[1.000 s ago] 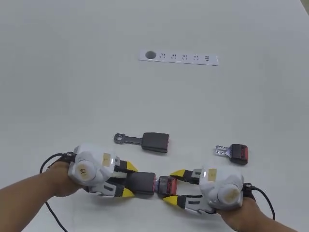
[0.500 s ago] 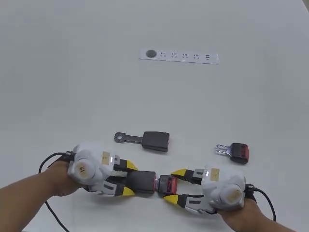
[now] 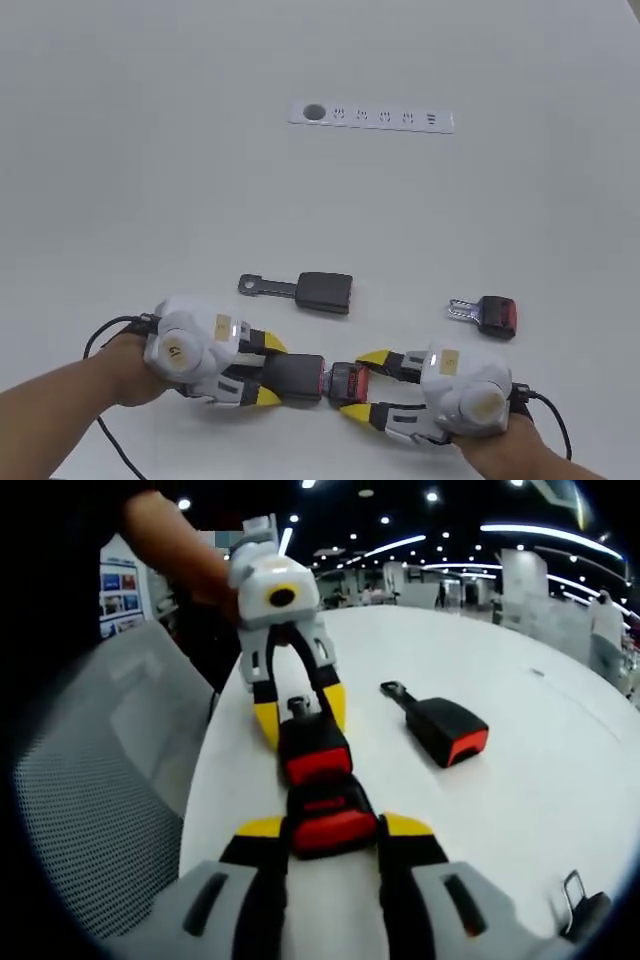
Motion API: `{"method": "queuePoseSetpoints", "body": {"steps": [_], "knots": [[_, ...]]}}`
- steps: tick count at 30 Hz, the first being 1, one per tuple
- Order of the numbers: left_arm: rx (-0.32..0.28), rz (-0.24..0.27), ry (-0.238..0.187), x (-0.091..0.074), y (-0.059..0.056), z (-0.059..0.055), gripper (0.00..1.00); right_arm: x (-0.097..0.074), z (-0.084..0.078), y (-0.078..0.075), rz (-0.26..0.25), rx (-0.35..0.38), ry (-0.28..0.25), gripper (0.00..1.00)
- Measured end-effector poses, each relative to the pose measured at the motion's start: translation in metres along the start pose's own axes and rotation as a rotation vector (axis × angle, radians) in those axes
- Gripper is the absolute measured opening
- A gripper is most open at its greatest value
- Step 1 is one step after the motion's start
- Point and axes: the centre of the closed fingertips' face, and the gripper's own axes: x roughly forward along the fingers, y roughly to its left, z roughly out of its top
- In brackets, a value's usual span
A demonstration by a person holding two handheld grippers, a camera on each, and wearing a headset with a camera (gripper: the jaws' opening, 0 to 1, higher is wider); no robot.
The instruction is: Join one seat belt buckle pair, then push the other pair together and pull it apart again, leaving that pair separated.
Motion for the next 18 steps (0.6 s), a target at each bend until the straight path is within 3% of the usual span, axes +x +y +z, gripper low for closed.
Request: {"method": "queuePoseSetpoints", "body": {"steps": [4, 7, 8, 9, 11, 12, 15, 16, 18], "knots": [[0.021, -0.008, 0.036, 0.000, -0.002, 0.004, 0.34, 0.000, 0.001, 0.001, 0.002, 0.015, -0.004, 0.37], [0.027, -0.002, 0.053, 0.000, -0.003, 0.004, 0.34, -0.001, 0.001, 0.003, 0.001, 0.030, 0.021, 0.38], [0.020, 0.006, 0.060, 0.000, -0.002, 0.004, 0.34, -0.003, 0.001, 0.007, 0.006, 0.136, 0.031, 0.38], [0.008, 0.018, 0.071, -0.001, -0.001, 0.004, 0.35, -0.004, 0.002, 0.008, 0.015, 0.185, 0.044, 0.38], [-0.045, 0.064, 0.092, -0.003, 0.002, 0.002, 0.38, -0.008, 0.005, 0.006, 0.004, 0.146, 0.034, 0.44], [-0.041, 0.063, 0.081, -0.004, 0.002, 0.005, 0.43, -0.009, 0.009, 0.004, -0.011, 0.117, 0.015, 0.51], [-0.053, 0.081, 0.009, -0.011, -0.003, 0.022, 0.63, -0.017, 0.015, 0.004, -0.035, 0.140, -0.020, 0.78], [-0.051, 0.089, 0.004, -0.014, -0.003, 0.024, 0.67, -0.022, 0.017, 0.000, -0.059, 0.095, -0.029, 0.79], [-0.073, 0.101, -0.012, -0.020, -0.002, 0.029, 0.70, -0.028, 0.015, 0.001, -0.058, 0.105, -0.026, 0.79]]}}
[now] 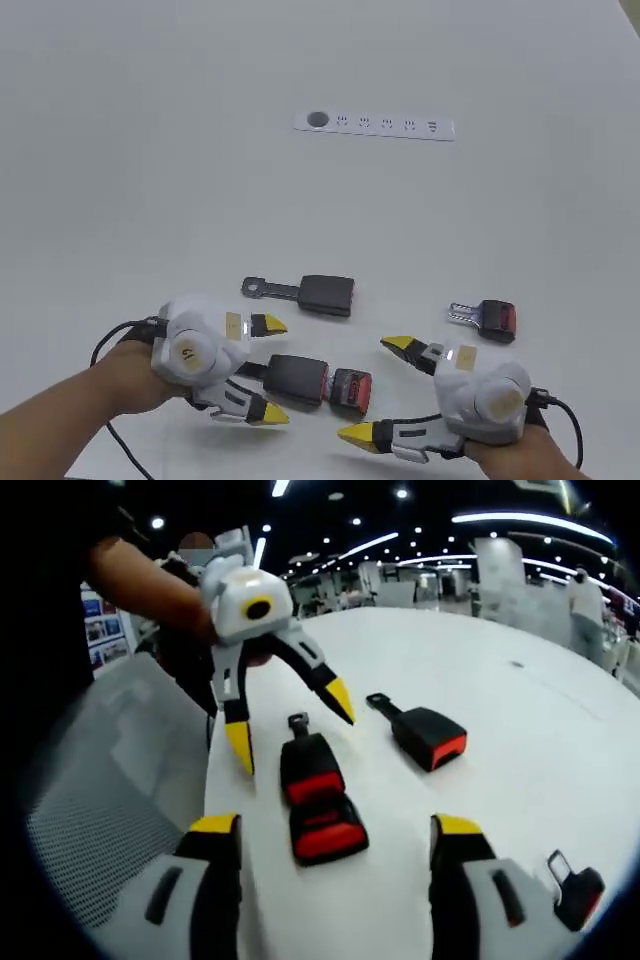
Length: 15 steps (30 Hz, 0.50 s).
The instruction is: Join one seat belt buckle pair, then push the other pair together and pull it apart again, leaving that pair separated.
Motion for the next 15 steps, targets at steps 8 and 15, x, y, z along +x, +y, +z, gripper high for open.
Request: {"method": "queuePoseSetpoints", "body": {"steps": [8, 15], "knots": [[0.023, 0.038, -0.016, -0.015, 0.018, 0.014, 0.73, -0.031, -0.003, -0.033, -0.084, -0.001, -0.005, 0.85], [0.066, 0.083, -0.012, -0.030, 0.052, 0.027, 0.73, -0.065, -0.005, -0.077, -0.135, -0.028, 0.004, 0.84]]}}
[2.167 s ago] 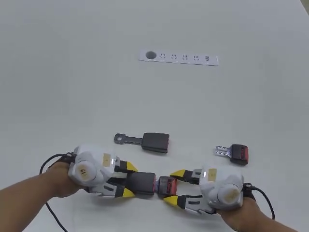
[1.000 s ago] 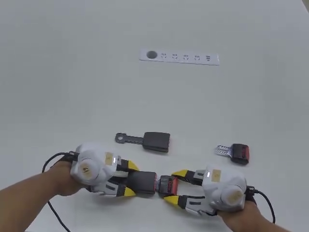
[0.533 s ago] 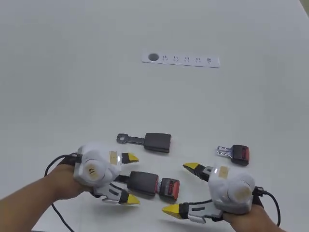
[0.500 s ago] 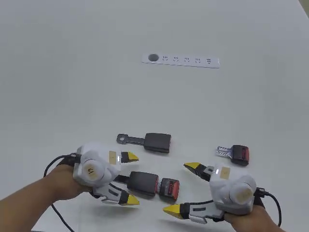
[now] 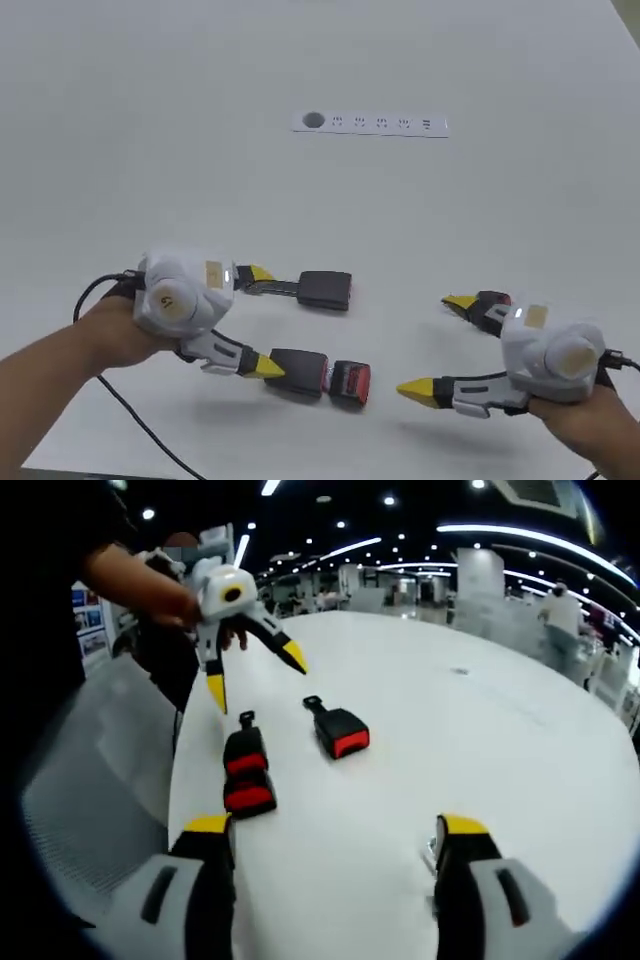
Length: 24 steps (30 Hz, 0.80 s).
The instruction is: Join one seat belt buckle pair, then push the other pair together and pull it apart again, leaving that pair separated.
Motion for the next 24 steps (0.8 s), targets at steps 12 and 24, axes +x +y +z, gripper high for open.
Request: {"method": "queuePoseSetpoints", "body": {"steps": [12, 24], "knots": [[0.011, -0.006, 0.009, 0.014, 0.034, 0.006, 0.68, -0.026, -0.013, -0.054, -0.012, -0.032, 0.057, 0.81], [0.002, -0.073, 0.032, 0.052, 0.046, 0.005, 0.68, -0.026, -0.037, -0.077, 0.045, -0.049, 0.140, 0.73]]}}
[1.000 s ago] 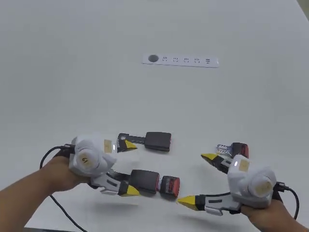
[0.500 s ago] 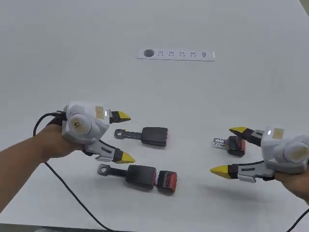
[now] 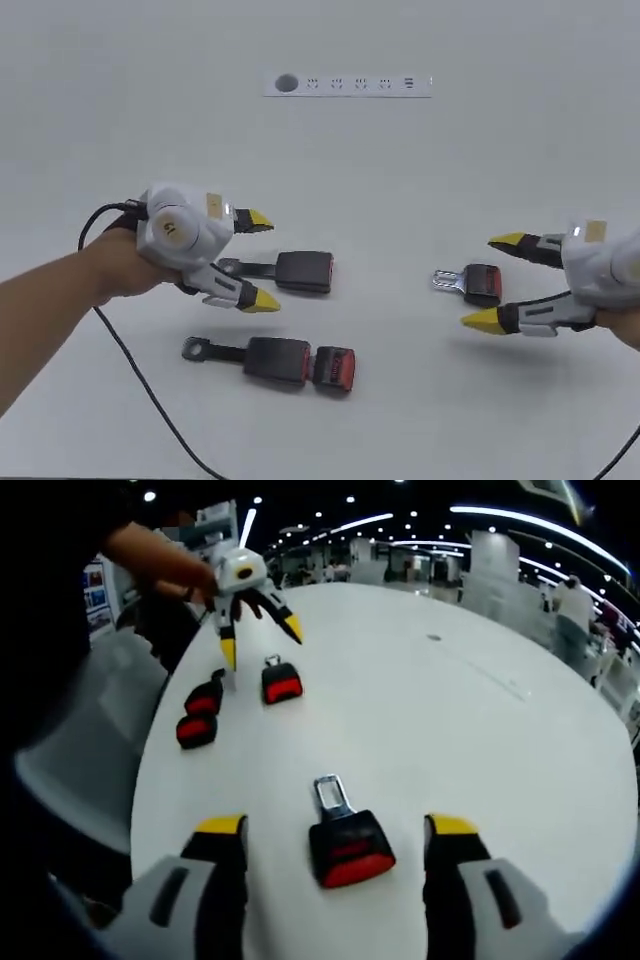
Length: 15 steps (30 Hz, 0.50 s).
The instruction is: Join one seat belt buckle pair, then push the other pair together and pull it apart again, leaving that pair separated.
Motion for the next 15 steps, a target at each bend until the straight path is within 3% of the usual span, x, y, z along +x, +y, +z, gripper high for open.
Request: {"method": "queuePoseSetpoints", "body": {"steps": [15], "knots": [[-0.006, -0.077, 0.045, 0.030, 0.002, -0.019, 0.61, 0.008, -0.018, -0.004, 0.087, -0.036, 0.045, 0.59]]}}
